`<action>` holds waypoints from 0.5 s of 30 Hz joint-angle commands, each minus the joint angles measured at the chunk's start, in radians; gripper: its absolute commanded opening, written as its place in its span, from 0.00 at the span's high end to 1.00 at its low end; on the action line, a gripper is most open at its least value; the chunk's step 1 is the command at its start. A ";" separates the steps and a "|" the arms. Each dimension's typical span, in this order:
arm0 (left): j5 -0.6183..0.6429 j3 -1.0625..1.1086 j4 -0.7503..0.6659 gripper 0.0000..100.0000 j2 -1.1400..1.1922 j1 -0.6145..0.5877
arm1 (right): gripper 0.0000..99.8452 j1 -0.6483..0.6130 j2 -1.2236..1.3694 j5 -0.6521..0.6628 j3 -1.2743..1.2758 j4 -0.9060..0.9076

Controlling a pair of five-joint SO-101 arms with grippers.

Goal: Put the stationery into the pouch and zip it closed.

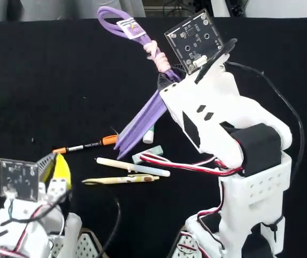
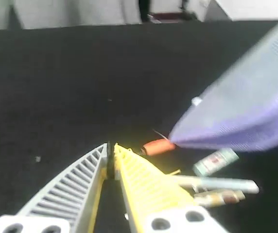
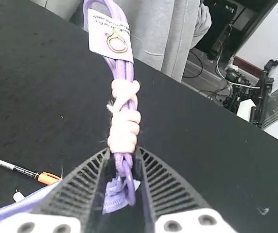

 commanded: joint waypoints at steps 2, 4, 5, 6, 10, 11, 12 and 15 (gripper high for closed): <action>-0.068 -0.150 0.129 0.97 0.011 0.180 | 0.99 0.018 -0.027 -0.005 -0.005 -0.035; -0.089 -0.168 0.167 0.97 0.011 0.246 | 0.99 0.018 -0.027 -0.005 -0.005 -0.035; -0.103 -0.168 0.176 0.97 0.011 0.274 | 0.99 0.018 -0.027 -0.005 -0.005 -0.035; -0.114 -0.160 0.178 0.97 0.011 0.292 | 0.99 0.018 -0.027 -0.005 -0.005 -0.035; -0.155 -0.134 0.163 0.97 0.011 0.343 | 0.99 0.018 -0.027 -0.005 -0.005 -0.034; -0.163 -0.131 0.160 0.97 0.011 0.358 | 0.99 0.018 -0.027 -0.005 -0.005 -0.034; -0.169 -0.131 0.150 0.97 0.011 0.380 | 0.99 0.018 -0.027 -0.005 -0.005 -0.032; -0.166 -0.081 0.077 0.97 0.011 0.467 | 0.99 0.018 -0.027 -0.005 -0.004 -0.031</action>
